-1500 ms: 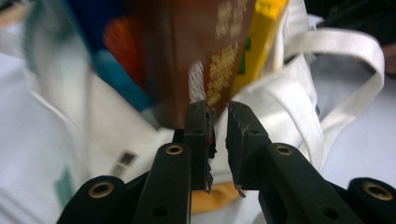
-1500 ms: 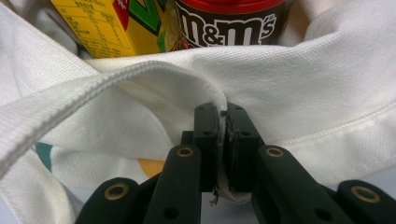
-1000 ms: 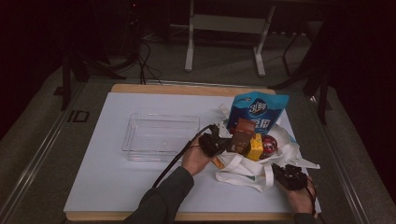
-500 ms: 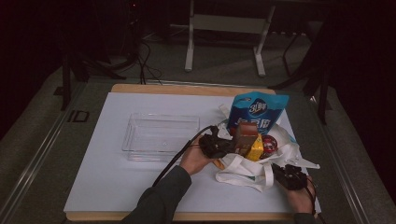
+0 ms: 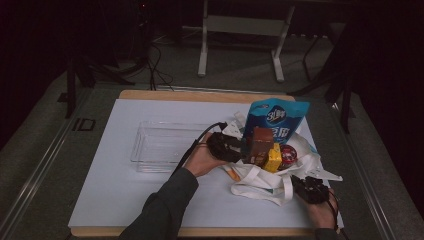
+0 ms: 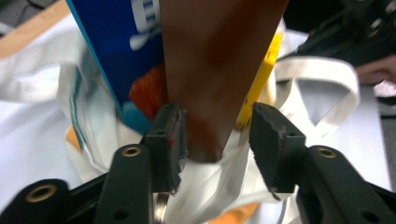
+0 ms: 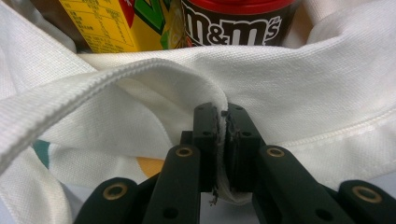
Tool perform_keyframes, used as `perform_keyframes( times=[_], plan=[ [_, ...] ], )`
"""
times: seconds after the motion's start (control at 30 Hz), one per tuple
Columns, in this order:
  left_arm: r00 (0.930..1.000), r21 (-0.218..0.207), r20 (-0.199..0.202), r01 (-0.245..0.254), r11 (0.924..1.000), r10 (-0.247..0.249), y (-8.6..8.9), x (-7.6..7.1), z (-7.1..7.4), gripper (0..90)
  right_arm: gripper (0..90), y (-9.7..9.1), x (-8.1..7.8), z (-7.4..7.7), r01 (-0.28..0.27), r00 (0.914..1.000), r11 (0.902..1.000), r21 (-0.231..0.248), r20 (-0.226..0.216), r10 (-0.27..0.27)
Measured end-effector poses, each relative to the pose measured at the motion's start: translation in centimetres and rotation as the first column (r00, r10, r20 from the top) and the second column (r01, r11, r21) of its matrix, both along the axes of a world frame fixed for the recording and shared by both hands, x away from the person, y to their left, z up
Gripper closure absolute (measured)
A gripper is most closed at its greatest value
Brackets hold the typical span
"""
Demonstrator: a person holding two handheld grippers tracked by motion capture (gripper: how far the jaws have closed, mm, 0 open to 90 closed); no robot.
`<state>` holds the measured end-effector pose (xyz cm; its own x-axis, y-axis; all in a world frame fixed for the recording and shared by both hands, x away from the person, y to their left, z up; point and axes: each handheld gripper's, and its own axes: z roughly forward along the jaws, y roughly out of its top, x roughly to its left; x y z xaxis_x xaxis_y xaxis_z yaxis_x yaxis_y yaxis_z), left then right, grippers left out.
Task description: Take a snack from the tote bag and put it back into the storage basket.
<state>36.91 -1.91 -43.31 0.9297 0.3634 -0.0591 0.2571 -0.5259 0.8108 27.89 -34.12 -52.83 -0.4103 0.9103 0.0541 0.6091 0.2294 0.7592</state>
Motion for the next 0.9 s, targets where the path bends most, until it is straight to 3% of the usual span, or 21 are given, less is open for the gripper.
perform_keyframes(
  times=[0.07, 0.2, 0.3, 0.63, 0.9],
  plan=[
    [0.9999, -0.037, -0.005, 0.012, 0.9993, -0.012, 0.1, 0.0, 0.4, 46.3, 83.4, 0.0, 0.0, 0.0, -0.001, 1.0, 1.0, 0.001, 0.0, 0.001],
    [0.9998, -0.066, 0.01, 0.02, 0.9976, -0.02, 0.0, 0.3, 0.9, 36.0, 83.3, 0.0, 0.0, 0.0, -0.001, 1.0, 1.0, 0.001, 0.0, 0.001],
    [0.9997, -0.098, 0.024, 0.005, 0.9952, -0.002, -0.1, 0.5, 1.3, 26.6, 83.2, -0.1, 0.0, 0.0, -0.003, 1.0, 1.0, 0.0, 0.002, 0.003],
    [0.9974, -0.126, 0.056, 0.053, 0.9907, -0.046, -1.6, 1.7, 1.9, 17.5, 83.2, -0.1, 0.0, 0.0, -0.006, 1.0, 1.0, 0.004, 0.001, 0.006],
    [0.9965, -0.154, 0.045, 0.077, 0.9851, -0.071, -2.6, 2.2, 1.6, 17.3, 83.1, -0.1, 0.1, 0.0, -0.008, 1.0, 0.9999, 0.006, 0.002, 0.008]
  ],
)
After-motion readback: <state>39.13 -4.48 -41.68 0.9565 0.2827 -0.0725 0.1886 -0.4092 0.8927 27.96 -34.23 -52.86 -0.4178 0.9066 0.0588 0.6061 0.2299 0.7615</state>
